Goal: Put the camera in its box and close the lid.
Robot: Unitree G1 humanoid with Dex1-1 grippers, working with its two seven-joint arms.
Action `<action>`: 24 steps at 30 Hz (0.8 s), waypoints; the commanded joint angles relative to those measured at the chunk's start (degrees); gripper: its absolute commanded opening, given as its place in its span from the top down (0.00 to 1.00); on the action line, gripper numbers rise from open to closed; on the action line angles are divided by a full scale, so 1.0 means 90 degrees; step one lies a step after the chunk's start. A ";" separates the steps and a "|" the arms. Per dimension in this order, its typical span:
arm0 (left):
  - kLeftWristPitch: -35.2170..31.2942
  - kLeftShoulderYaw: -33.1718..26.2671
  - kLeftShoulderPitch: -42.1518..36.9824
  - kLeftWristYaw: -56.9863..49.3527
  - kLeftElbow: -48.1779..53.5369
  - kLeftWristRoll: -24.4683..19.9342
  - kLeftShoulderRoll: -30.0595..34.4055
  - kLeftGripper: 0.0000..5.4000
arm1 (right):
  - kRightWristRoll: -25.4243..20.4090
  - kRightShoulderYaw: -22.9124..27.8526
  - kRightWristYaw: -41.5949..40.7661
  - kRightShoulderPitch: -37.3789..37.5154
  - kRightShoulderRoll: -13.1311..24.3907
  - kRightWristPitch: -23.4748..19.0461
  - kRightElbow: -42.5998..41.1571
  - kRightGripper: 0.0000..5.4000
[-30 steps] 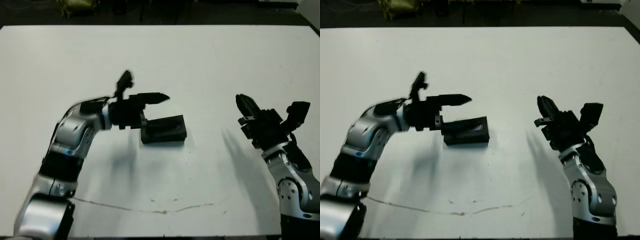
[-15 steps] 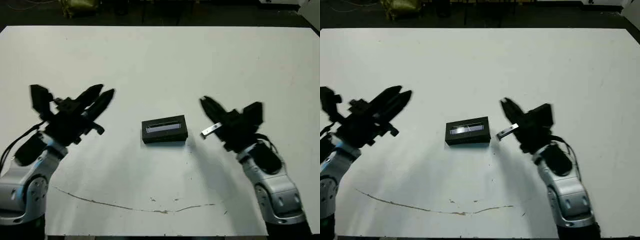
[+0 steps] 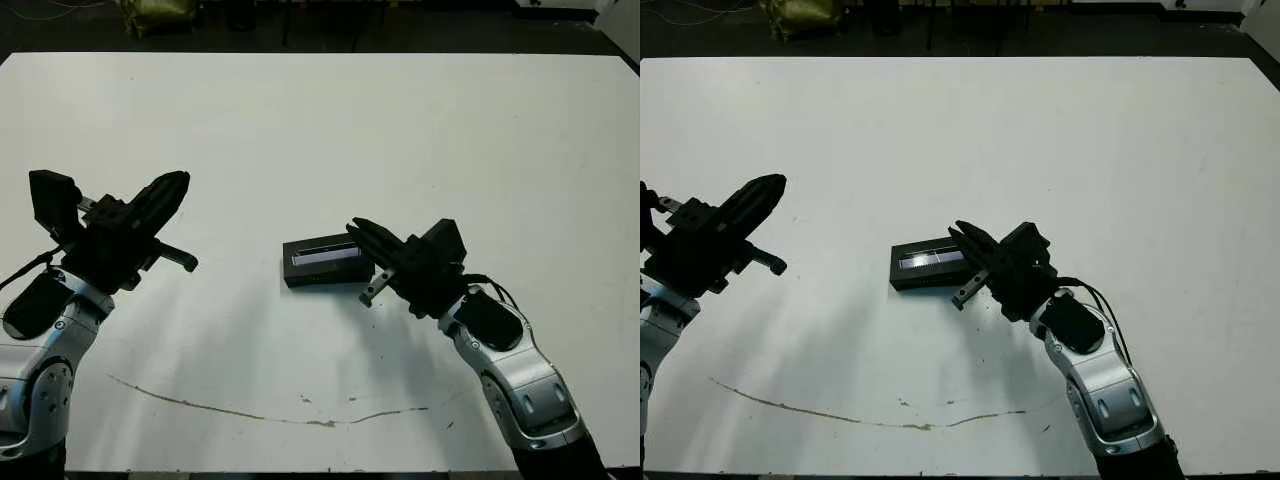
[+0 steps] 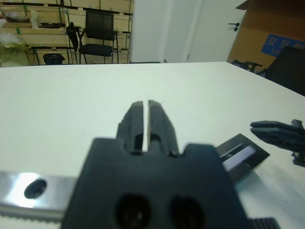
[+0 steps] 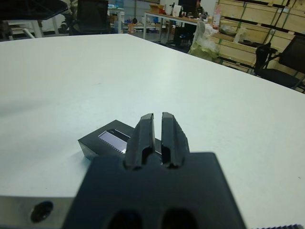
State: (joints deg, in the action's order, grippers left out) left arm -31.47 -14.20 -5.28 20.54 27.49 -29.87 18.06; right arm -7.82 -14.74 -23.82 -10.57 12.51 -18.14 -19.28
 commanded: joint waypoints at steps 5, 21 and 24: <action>-0.0025 0.0110 0.0105 -0.0007 -0.0046 0.0041 0.0117 1.00 | 0.0256 -0.0110 0.0044 -0.0039 0.0012 -0.0226 0.0357 1.00; -0.0059 0.0143 0.0207 -0.0118 0.0177 -0.0015 0.0115 1.00 | 0.0502 -0.0276 -0.0296 0.0642 0.0343 0.0272 0.1117 1.00; -0.0042 0.0151 0.0219 -0.0121 0.0211 0.0008 0.0134 1.00 | 0.0529 -0.0237 -0.0329 0.0876 0.0456 0.0224 0.1118 1.00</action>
State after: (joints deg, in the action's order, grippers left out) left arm -31.30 -12.95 -4.37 19.75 29.39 -30.07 18.22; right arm -4.19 -16.56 -25.89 -7.16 13.85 -12.77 -12.53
